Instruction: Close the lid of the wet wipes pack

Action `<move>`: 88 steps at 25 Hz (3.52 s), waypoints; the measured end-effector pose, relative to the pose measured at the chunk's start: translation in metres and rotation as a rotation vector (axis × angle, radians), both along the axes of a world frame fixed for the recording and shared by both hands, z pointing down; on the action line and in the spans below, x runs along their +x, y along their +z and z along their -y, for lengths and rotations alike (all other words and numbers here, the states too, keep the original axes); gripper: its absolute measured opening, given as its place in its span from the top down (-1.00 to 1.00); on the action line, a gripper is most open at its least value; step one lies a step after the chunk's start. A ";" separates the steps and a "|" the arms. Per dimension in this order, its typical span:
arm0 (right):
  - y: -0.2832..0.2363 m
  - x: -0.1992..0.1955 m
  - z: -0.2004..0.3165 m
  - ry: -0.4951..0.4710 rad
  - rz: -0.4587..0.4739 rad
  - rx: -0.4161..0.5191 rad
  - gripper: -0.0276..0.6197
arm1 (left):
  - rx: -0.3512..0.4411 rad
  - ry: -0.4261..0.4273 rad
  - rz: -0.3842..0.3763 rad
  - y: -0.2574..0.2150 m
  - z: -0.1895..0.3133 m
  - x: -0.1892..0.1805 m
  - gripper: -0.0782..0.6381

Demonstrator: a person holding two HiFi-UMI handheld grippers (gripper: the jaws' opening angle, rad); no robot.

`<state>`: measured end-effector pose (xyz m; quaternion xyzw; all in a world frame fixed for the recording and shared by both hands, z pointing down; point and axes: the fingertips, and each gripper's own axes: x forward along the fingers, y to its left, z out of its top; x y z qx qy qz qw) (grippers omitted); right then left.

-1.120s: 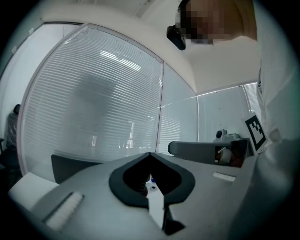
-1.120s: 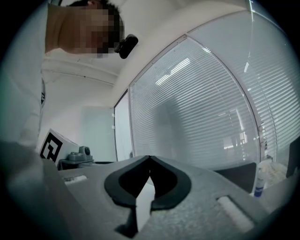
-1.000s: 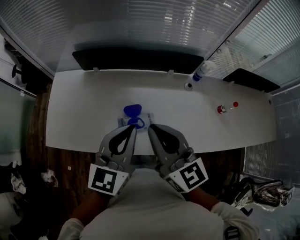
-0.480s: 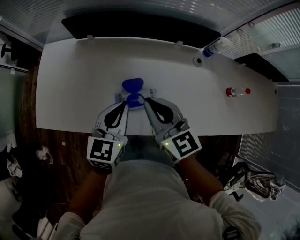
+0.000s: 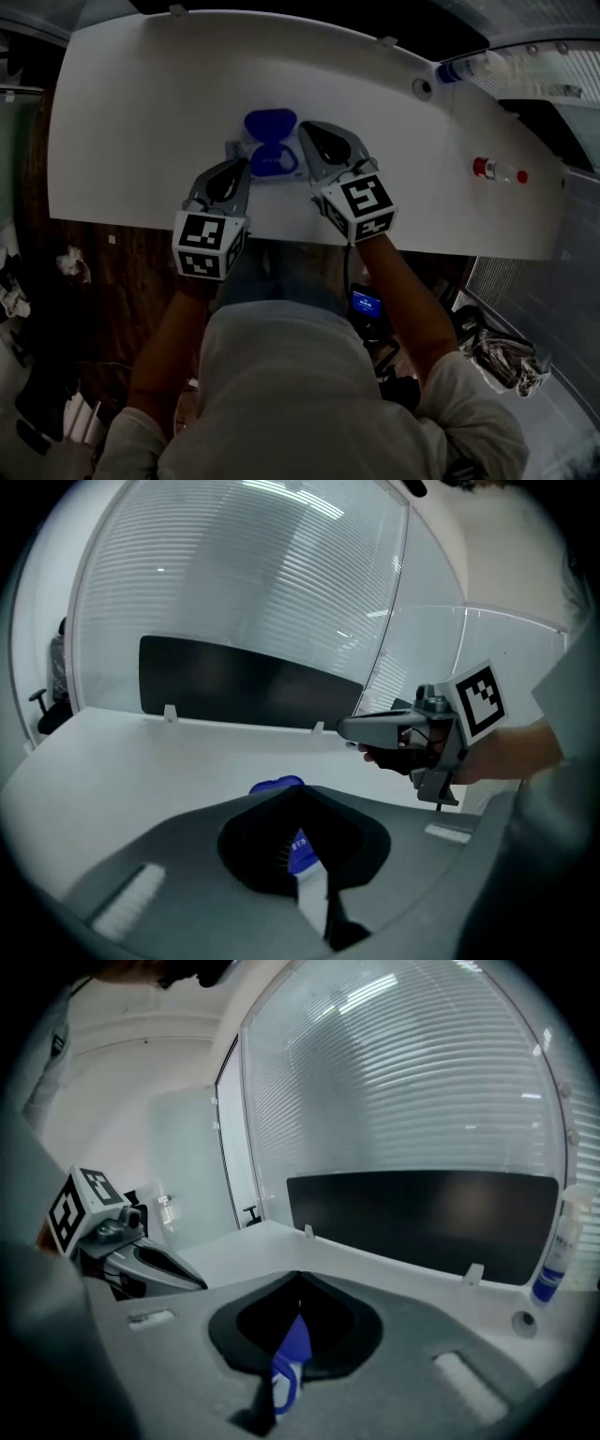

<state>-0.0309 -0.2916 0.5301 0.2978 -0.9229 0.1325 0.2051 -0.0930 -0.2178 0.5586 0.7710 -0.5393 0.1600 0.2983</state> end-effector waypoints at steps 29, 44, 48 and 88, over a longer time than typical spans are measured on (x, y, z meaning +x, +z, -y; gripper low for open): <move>0.160 -0.013 0.058 -0.337 -0.265 -0.181 0.91 | -0.316 0.027 0.123 0.152 -0.025 -0.017 0.78; 0.108 -0.018 -0.017 -0.635 -0.174 -0.209 0.91 | -0.312 0.028 0.129 0.155 -0.023 -0.018 0.78; 0.104 -0.022 -0.046 -0.693 -0.192 -0.191 0.91 | -0.311 0.027 0.133 0.155 -0.021 -0.019 0.78; 0.160 -0.035 -0.101 -0.678 -0.404 -0.190 0.91 | -0.302 0.028 0.107 0.152 -0.018 -0.019 0.78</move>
